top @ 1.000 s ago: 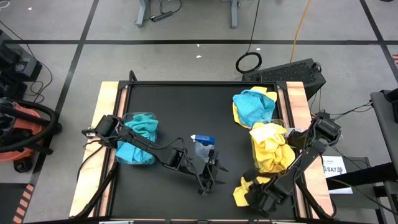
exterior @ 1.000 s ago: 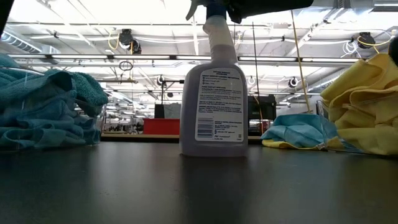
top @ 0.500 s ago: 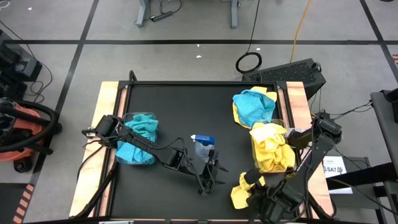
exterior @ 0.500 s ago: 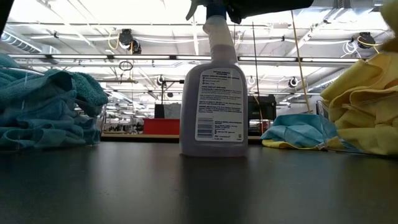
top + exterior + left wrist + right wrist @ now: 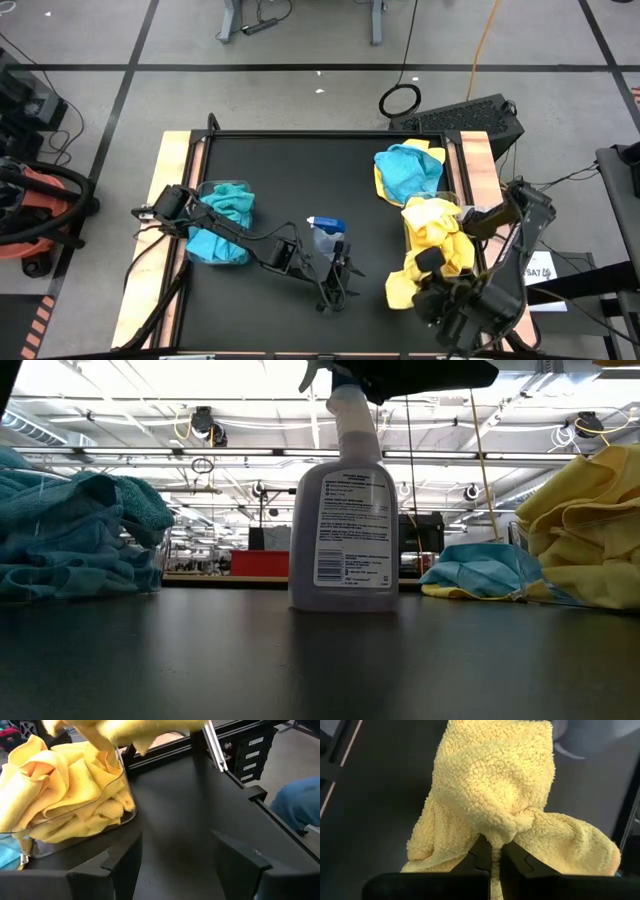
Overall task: Sort microfiber towel by color & place in baskets
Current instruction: Put the yellow microfiber cloth into the right transparent bin
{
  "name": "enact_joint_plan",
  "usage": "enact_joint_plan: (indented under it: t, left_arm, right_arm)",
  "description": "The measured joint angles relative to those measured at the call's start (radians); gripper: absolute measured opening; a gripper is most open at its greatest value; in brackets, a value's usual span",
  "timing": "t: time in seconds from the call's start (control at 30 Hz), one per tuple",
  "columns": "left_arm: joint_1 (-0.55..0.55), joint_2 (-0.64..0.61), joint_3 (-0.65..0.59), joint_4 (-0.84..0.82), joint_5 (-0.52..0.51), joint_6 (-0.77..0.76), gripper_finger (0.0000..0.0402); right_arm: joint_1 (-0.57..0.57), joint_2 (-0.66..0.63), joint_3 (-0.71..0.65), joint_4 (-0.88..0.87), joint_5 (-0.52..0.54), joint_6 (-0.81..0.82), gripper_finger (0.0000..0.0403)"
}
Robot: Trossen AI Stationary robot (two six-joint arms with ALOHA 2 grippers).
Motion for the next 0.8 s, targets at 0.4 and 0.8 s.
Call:
enact_joint_plan:
  t: [0.4, 0.8]
  left_arm:
    - [0.0, 0.0, 0.0, -0.006, 0.0, 0.009, 0.0231]
    - [0.011, 0.0, 0.0, 0.006, 0.0, 0.003, 0.0231]
  right_arm:
    - [0.018, -0.166, -0.008, -0.011, -0.009, -0.024, 0.0004]
    - [0.077, -0.35, -0.008, 0.027, 0.042, -0.196, 0.0004]
